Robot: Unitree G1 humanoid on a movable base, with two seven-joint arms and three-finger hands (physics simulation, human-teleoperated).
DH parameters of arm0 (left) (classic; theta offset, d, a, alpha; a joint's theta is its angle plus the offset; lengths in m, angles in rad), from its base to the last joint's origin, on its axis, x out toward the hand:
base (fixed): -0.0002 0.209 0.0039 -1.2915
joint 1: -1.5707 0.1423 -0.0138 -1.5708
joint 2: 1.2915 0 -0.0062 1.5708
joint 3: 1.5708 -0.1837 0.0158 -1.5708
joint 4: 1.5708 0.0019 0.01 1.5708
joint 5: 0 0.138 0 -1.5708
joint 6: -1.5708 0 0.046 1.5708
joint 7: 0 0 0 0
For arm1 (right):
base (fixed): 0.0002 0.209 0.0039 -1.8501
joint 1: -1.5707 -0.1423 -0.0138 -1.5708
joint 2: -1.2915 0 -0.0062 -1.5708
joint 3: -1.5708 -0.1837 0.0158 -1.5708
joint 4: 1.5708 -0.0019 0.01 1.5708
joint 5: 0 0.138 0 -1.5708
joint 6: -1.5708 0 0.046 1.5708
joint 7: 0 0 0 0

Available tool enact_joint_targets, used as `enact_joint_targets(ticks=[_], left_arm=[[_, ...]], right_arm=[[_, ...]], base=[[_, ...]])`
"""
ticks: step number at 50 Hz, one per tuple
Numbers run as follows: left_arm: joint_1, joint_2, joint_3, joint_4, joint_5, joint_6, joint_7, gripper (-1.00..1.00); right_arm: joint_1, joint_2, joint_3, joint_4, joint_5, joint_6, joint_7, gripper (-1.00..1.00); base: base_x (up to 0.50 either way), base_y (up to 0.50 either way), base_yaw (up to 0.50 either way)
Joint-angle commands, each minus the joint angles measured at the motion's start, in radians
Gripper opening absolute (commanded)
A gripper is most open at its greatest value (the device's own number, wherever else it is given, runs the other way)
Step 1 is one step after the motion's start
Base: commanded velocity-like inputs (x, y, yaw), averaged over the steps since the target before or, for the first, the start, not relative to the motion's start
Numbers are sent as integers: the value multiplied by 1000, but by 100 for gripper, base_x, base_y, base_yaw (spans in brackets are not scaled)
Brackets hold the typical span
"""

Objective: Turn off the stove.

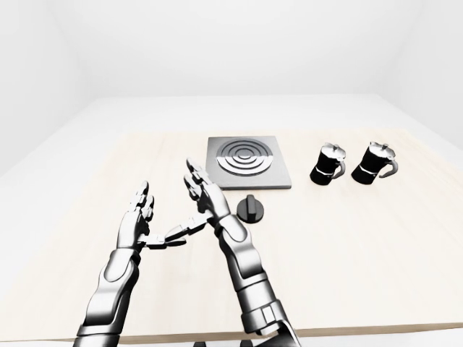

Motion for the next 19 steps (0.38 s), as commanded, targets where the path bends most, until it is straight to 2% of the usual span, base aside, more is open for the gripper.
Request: enact_joint_targets(ticks=[1, 3, 5, 8, 10, 14, 18, 19], left_arm=[[-11, -1, 3, 24, -16, -11, -4, 100], [-6, -1, 3, 7, -16, 0, -4, 100], [-8, -1, 3, 18, -15, -7, -3, 100], [-4, -1, 2, 7, -14, -2, -4, 100], [-7, -1, 2, 18, -14, -10, -3, 100], [-2, -1, 1, 0, -13, 2, -4, 100], [-4, -2, 2, 9, -13, -4, -4, 100], [-8, -2, 2, 21, -13, -13, -4, 100]], right_arm=[[-89, 12, 33, -6, -138, 0, 92, 100], [-89, 9, 38, -26, -194, 0, 95, 100], [-86, 11, 32, -59, -234, 0, 90, 100], [-86, 8, 34, -109, -290, 0, 82, 100], [-87, 8, 28, -121, -314, 0, 73, 100], [-89, -3, 18, -169, -373, 0, 30, 100], [-87, -9, 16, -203, -422, 0, 6, 100], [-89, -11, 19, -210, -435, 0, 0, 100]], base=[[0, 0, 0], [0, 0, 0], [0, 0, 0], [0, 0, 0], [0, 0, 0], [0, 0, 0], [0, 0, 0], [0, 0, 0]])
